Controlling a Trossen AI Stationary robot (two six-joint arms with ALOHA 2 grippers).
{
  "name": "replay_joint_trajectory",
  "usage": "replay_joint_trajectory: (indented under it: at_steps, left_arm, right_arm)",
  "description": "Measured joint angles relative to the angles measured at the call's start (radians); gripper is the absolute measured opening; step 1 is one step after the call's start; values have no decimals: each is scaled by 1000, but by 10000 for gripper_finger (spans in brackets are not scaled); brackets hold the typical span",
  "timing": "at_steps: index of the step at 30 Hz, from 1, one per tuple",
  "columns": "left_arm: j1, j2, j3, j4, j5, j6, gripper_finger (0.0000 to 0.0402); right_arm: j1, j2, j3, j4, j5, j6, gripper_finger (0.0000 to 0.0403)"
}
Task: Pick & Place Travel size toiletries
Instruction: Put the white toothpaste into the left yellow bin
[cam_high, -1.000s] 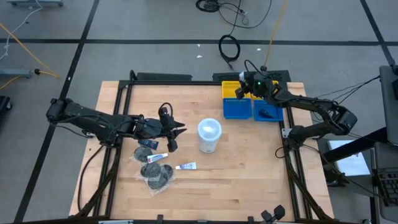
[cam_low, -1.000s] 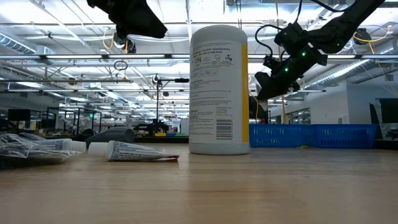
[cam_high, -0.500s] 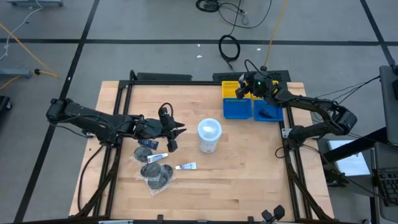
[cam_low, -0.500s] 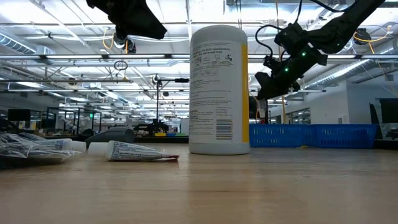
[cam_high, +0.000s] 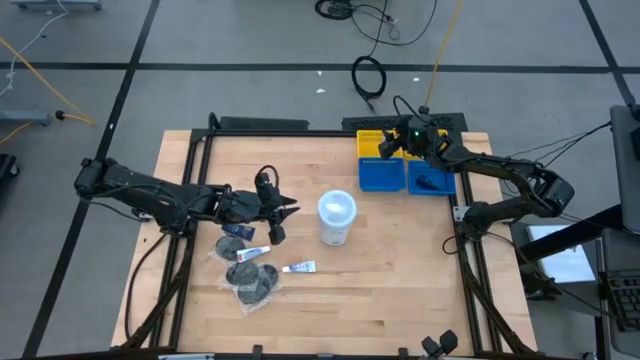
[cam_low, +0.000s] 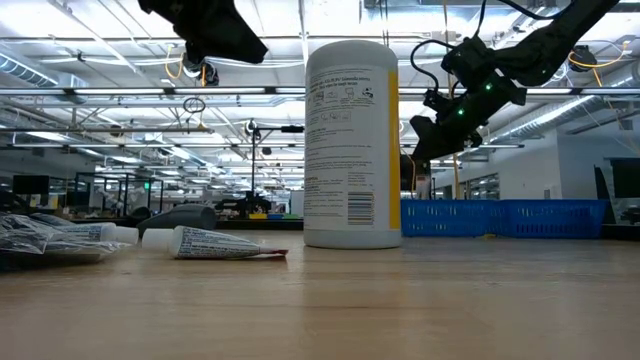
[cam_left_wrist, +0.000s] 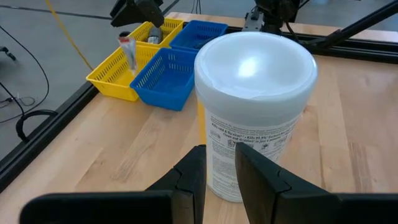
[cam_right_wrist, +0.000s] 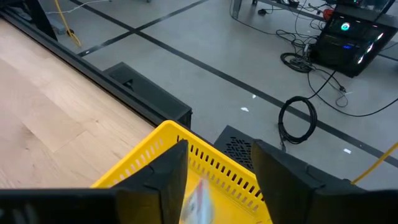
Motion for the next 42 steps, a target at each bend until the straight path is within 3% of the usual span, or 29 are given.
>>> replay_joint_trajectory:
  at_steps: [13, 25, 31, 35, 42]
  left_arm:
    - [-1, 0, 0, -52, 31, -62, 81]
    - [-31, 2, 0, -113, 104, -141, 82]
    - [-64, 61, 1, -147, 118, -208, 85]
    - [-93, 144, 1, -161, 155, -249, 107]
    - [-157, 255, 1, -191, 173, -262, 190]
  right_arm:
    - [10, 0, 0, 0, -14, 17, 175]
    - [67, 0, 0, 67, -112, 19, 174]
    - [129, 0, 0, 71, -166, 18, 178]
    - [179, -14, 0, 76, -165, -3, 175]
    - [254, -90, 1, 89, -163, -23, 177]
